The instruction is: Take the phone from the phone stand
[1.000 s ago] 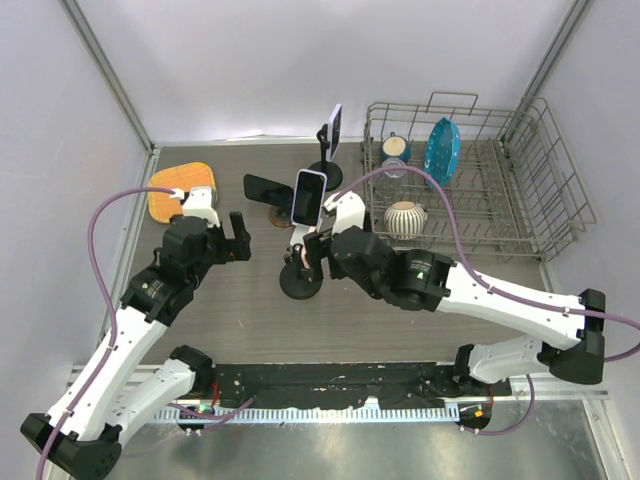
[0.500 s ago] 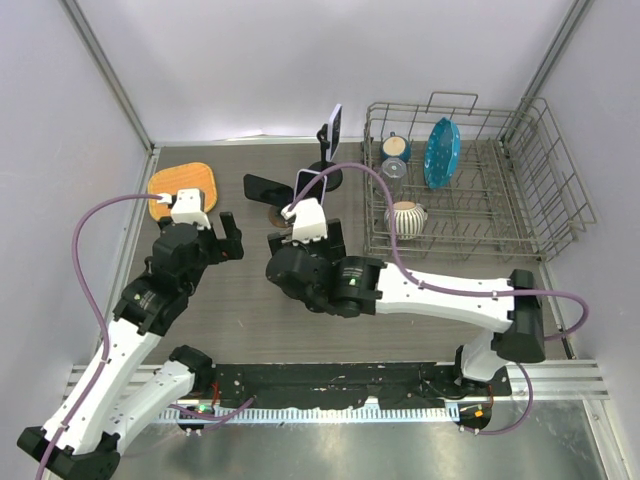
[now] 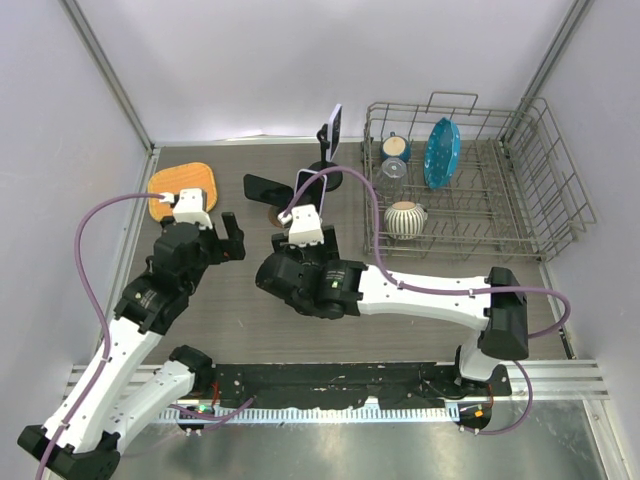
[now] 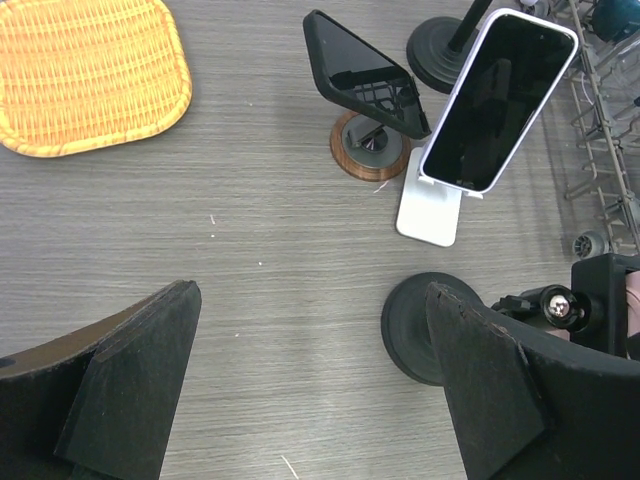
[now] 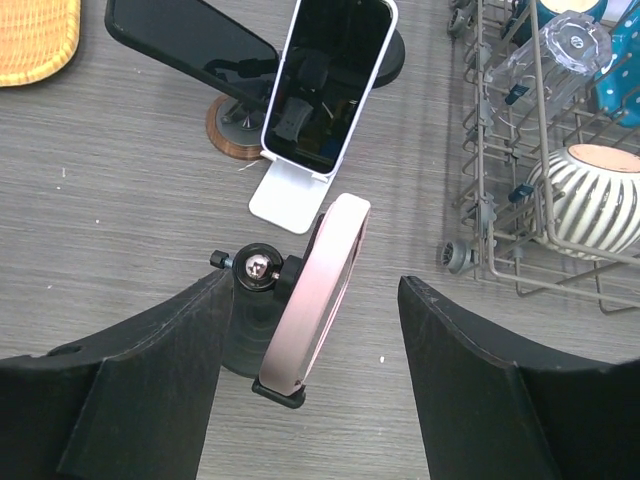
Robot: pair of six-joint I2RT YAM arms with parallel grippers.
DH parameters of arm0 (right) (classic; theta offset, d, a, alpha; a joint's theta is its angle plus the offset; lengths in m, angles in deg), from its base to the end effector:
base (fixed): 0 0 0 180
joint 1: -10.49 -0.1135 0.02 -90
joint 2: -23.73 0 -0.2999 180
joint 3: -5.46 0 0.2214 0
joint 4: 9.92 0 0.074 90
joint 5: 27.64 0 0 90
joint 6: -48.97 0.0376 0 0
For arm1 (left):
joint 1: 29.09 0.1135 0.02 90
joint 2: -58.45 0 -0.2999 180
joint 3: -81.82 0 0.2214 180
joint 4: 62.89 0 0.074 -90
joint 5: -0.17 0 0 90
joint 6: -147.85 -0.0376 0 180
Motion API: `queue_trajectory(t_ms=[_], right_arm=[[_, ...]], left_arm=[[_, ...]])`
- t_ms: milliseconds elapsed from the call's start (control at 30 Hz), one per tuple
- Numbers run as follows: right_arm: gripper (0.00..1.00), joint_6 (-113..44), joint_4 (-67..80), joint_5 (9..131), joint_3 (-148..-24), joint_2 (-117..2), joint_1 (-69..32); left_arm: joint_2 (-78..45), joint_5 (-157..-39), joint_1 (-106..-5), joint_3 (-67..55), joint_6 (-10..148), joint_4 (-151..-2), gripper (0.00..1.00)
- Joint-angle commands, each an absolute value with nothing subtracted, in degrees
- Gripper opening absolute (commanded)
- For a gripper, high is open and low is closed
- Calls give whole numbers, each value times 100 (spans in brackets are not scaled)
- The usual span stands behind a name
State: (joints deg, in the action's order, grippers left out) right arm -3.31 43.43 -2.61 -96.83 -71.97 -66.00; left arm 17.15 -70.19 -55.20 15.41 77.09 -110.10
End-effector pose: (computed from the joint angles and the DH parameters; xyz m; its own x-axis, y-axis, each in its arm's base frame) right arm 0.1105 0.3142 0.3718 -0.2976 -0.1306 -0.9457 -0.1066 0.9890 -0.1030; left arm 0.0923 -0.0311 0.3642 -0.3634 -0.1675 -0.9164 0.0160 0.9824 -0.1859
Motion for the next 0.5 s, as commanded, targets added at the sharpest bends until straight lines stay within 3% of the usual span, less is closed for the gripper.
queue_trajectory(t_ms=[0, 233, 433, 467], right_arm=[[70, -104, 4114, -672, -9763, -7373, -6633], [61, -78, 4140, -742, -9728, -7523, -6624], [37, -357, 3833, -690, -9439, -7243, -6624], [29, -446, 3676, -663, -9377, -7190, -6624]], left_arm=[[1679, -7190, -5493, 1565, 7674, -10701, 100], [1662, -7357, -5493, 1609, 7648, -10692, 100], [1670, -7856, -5485, 1706, 7455, -10525, 100], [1679, -7928, -5484, 1732, 7420, -10499, 100]])
